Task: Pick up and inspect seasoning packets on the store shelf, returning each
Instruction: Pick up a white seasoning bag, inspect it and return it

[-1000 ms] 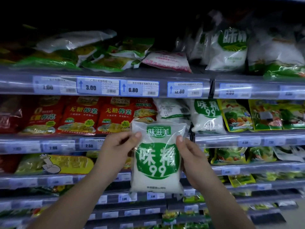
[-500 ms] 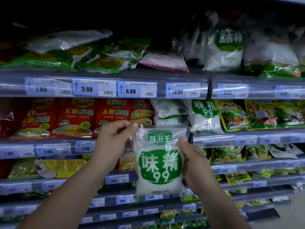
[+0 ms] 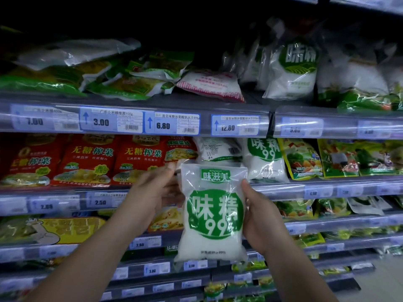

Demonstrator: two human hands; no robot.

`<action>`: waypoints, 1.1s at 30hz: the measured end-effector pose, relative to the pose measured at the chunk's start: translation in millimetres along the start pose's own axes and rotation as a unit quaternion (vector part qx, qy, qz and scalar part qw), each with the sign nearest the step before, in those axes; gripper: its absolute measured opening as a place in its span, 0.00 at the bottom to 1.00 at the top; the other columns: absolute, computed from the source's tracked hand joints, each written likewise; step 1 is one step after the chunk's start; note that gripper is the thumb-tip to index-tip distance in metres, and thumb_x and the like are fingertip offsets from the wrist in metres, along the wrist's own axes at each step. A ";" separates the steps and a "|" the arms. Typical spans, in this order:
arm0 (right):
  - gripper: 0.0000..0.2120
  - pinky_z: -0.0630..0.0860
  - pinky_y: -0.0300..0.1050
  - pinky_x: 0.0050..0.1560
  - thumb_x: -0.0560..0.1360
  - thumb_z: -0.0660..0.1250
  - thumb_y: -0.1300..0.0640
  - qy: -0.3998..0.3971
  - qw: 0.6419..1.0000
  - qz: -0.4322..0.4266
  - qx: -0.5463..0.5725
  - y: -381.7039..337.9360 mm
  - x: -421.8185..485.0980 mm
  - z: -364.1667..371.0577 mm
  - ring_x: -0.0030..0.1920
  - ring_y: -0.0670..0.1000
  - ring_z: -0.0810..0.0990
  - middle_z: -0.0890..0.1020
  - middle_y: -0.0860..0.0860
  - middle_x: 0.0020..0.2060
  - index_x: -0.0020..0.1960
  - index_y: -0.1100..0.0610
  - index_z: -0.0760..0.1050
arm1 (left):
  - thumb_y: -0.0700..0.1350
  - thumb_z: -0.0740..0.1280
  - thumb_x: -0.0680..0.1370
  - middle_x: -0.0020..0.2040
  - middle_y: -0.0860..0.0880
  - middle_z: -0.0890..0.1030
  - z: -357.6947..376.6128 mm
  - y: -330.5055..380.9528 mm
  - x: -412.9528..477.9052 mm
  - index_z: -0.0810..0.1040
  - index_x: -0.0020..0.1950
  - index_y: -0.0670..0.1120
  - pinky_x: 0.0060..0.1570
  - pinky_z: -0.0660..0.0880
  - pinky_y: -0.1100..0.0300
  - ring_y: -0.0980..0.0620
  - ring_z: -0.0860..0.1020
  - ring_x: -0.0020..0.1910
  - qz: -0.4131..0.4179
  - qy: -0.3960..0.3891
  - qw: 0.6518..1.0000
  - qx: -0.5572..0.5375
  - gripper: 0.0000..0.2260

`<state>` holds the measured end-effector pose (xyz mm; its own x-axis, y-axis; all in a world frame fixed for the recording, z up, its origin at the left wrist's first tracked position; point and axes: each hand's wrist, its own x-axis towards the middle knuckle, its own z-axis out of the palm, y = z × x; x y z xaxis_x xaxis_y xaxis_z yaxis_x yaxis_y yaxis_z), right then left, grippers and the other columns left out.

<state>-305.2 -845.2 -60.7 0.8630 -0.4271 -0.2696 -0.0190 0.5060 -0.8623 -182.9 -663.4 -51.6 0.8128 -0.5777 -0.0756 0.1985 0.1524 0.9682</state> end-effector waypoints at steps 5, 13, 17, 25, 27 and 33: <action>0.23 0.80 0.62 0.58 0.83 0.58 0.45 -0.004 1.000 -0.005 -0.005 -8.1 16.9 -2.5 0.58 0.62 0.85 0.85 0.61 0.58 0.66 0.61 0.78 | 0.42 0.77 0.72 0.51 0.53 0.88 11.8 -9.8 -6.1 0.83 0.56 0.48 0.52 0.82 0.57 0.55 0.86 0.52 -0.032 -0.074 0.978 0.194 0.14; 0.20 0.83 0.51 0.54 0.71 0.74 0.57 -0.124 0.962 -0.029 -0.241 -9.1 15.8 -18.6 0.55 0.55 0.87 0.88 0.54 0.55 0.62 0.56 0.80 | 0.42 0.74 0.74 0.47 0.47 0.89 5.6 -10.1 12.1 0.85 0.52 0.44 0.40 0.81 0.63 0.49 0.87 0.47 0.010 0.023 0.990 0.142 0.08; 0.13 0.85 0.47 0.44 0.76 0.71 0.66 -0.101 0.968 -0.060 -0.222 -13.8 22.8 -18.4 0.50 0.53 0.88 0.88 0.55 0.52 0.59 0.58 0.81 | 0.53 0.73 0.69 0.51 0.50 0.88 3.8 -8.5 13.5 0.84 0.58 0.47 0.52 0.80 0.57 0.53 0.86 0.50 -0.023 -0.007 0.992 0.126 0.19; 0.18 0.83 0.41 0.43 0.74 0.73 0.68 -0.112 0.959 -0.110 -0.234 -24.9 48.9 -11.8 0.51 0.51 0.87 0.88 0.54 0.53 0.61 0.57 0.77 | 0.38 0.78 0.71 0.51 0.50 0.88 9.6 -10.4 21.5 0.83 0.57 0.47 0.48 0.84 0.55 0.52 0.87 0.50 0.015 0.044 0.983 0.177 0.16; 0.21 0.83 0.41 0.48 0.73 0.73 0.71 -0.112 0.949 -0.136 -0.260 -29.7 60.4 -7.7 0.53 0.49 0.87 0.87 0.52 0.54 0.61 0.53 0.77 | 0.39 0.78 0.71 0.51 0.51 0.88 10.5 -6.8 27.3 0.82 0.58 0.48 0.46 0.83 0.59 0.54 0.86 0.50 0.042 0.073 0.978 0.191 0.17; 0.19 0.80 0.38 0.55 0.73 0.77 0.59 -0.049 0.887 -0.225 -0.400 -33.1 88.4 10.1 0.51 0.40 0.83 0.84 0.40 0.49 0.60 0.48 0.76 | 0.46 0.80 0.70 0.60 0.52 0.83 12.3 -3.1 52.1 0.78 0.68 0.48 0.58 0.77 0.57 0.54 0.80 0.59 0.113 0.166 0.935 0.291 0.27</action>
<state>-223.3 -892.1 -51.7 0.9130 -0.3644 0.1832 0.0200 -0.4086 -0.9125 -147.9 -703.9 -55.7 0.9425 -0.2875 0.1703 -0.2521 -0.2770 0.9272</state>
